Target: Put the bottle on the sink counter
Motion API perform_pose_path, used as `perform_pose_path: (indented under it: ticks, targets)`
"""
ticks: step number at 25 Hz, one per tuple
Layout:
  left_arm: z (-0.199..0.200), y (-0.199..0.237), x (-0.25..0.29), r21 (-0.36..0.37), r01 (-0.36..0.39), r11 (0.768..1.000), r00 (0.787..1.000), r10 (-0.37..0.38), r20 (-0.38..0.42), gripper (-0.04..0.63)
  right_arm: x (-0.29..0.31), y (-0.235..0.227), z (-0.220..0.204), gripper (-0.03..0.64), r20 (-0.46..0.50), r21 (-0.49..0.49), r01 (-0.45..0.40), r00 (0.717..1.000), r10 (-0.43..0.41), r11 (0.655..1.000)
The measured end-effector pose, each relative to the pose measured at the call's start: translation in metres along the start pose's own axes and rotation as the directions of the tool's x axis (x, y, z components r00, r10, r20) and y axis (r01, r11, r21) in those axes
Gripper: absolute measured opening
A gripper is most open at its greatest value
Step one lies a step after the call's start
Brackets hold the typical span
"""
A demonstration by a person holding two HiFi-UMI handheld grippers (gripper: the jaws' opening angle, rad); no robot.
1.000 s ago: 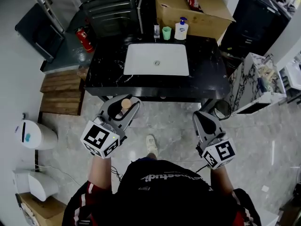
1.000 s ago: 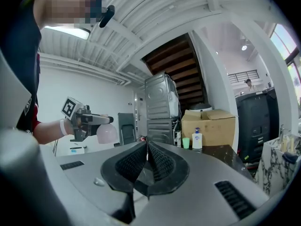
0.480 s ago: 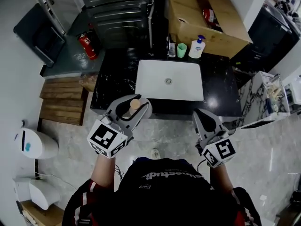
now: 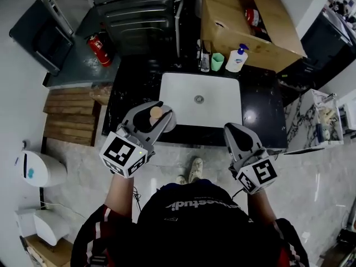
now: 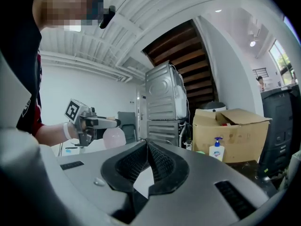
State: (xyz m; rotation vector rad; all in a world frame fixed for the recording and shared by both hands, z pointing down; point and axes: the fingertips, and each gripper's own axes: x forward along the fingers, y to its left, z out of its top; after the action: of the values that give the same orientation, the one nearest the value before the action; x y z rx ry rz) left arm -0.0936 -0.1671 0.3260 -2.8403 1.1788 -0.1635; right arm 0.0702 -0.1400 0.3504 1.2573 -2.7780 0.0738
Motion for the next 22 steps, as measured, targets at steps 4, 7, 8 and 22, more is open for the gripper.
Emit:
perform_pose_path:
  ticks: [4,7,8,22]
  targets:
    - [-0.001,0.022,0.022,-0.009,-0.050,0.999,0.999,0.050,-0.009,0.133,0.033,-0.021,0.002,0.040,0.013,-0.001,-0.059,0.998,0.059,0.998]
    - [-0.002,0.039,0.038,-0.010,-0.096,0.995,0.995,0.095,-0.022,0.133,0.059,-0.036,0.001,0.040,0.020,-0.006,-0.101,0.995,0.101,0.995]
    - [-0.004,0.045,0.043,-0.010,-0.114,0.993,0.993,0.113,-0.027,0.132,0.068,-0.041,0.000,0.041,0.019,-0.019,-0.110,0.994,0.111,0.994]
    - [-0.030,0.124,0.085,0.008,-0.278,0.960,0.959,0.278,-0.061,0.132,0.157,-0.089,-0.009,0.041,0.015,-0.009,-0.168,0.986,0.168,0.986]
